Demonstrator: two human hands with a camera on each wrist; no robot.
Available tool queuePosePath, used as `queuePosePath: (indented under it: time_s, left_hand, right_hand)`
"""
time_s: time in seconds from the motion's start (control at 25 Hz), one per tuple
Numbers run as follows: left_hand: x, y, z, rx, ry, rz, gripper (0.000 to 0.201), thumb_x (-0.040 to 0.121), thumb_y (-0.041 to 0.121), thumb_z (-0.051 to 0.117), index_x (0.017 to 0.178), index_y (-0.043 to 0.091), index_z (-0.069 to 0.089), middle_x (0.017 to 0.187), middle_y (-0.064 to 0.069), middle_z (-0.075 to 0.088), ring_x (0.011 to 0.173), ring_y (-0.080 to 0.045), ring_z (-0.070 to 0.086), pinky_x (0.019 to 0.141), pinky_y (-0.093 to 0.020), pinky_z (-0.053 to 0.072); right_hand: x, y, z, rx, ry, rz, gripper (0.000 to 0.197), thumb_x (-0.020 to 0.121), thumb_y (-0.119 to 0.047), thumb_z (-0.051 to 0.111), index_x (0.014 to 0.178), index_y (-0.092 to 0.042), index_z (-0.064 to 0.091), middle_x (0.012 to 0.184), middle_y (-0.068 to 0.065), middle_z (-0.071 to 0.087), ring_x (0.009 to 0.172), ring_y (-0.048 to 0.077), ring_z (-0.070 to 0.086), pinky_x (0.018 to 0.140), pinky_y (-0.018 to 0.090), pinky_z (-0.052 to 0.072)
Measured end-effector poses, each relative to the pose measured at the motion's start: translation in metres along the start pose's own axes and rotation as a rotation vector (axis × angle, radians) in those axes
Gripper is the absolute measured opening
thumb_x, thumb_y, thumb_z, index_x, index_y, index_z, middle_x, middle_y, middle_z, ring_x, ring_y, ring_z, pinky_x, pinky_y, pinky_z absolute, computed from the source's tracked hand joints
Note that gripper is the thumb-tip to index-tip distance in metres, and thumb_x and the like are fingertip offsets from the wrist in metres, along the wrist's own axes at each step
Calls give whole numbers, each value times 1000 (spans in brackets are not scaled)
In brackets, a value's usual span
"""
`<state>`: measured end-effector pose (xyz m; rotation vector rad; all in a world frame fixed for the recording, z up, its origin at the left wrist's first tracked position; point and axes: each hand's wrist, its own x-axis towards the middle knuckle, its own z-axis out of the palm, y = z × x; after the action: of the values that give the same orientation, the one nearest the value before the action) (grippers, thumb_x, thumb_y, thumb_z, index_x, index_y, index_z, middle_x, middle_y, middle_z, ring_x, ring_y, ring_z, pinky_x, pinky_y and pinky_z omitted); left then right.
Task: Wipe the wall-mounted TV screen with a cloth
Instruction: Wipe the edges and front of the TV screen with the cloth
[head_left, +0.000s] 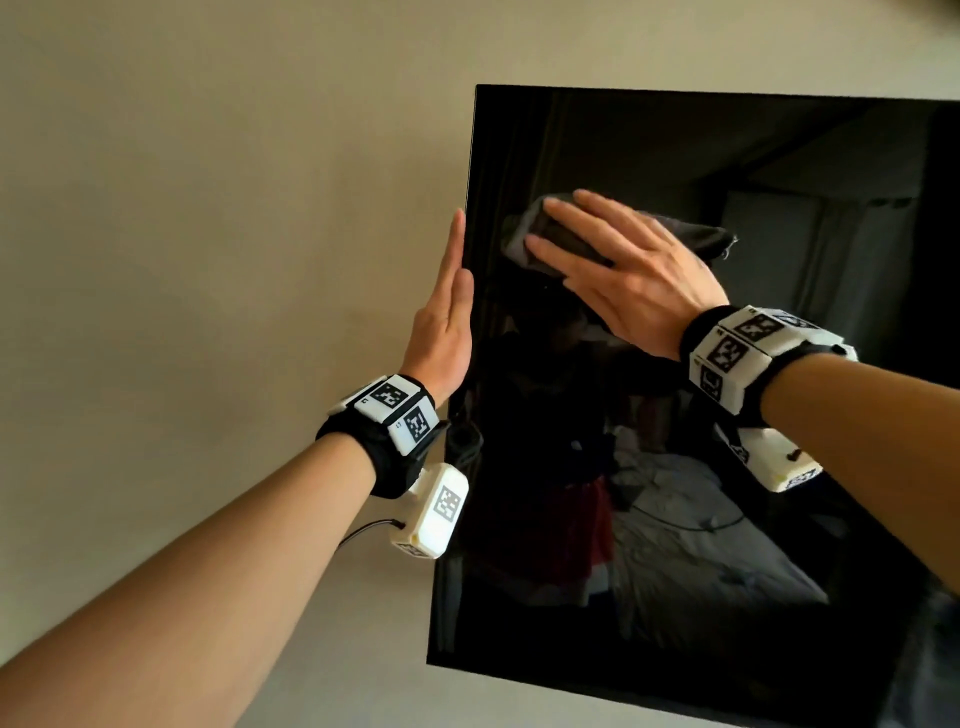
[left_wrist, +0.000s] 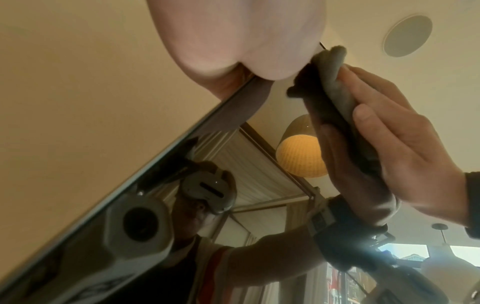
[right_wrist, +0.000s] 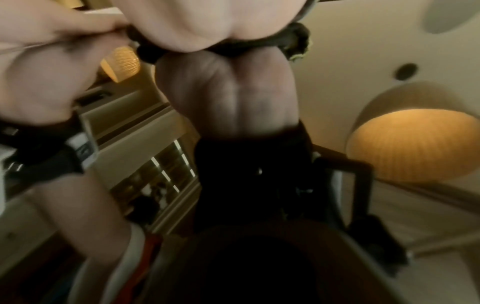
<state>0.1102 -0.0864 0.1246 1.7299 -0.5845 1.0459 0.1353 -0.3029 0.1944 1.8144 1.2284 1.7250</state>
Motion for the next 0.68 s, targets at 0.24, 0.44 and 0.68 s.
queuePosePath:
  time_s: [0.24, 0.44, 0.68]
  left_hand:
    - [-27, -7, 10, -75, 57, -87, 56, 106, 41, 26, 159, 39, 7, 139, 53, 26, 96, 30, 44, 90, -1, 34]
    - [-67, -14, 19, 19, 107, -106, 52, 110, 31, 25, 158, 37, 7, 139, 43, 24, 98, 38, 39, 84, 9, 31]
    - [-96, -31, 25, 70, 128, -142, 50, 110, 30, 22, 157, 39, 7, 149, 38, 12, 116, 42, 16, 98, 8, 19]
  right_hand:
    - [-15, -38, 11, 7, -36, -22, 45, 104, -30, 40, 149, -26, 38, 156, 11, 32, 143, 35, 32, 117, 44, 26]
    - [-32, -75, 17, 54, -10, 111, 56, 97, -21, 52, 151, -28, 35, 158, 11, 29, 145, 35, 27, 120, 46, 22]
    - [-53, -77, 16, 27, -69, 136, 69, 90, -15, 58, 152, -28, 30, 160, 11, 23, 147, 35, 22, 121, 45, 16]
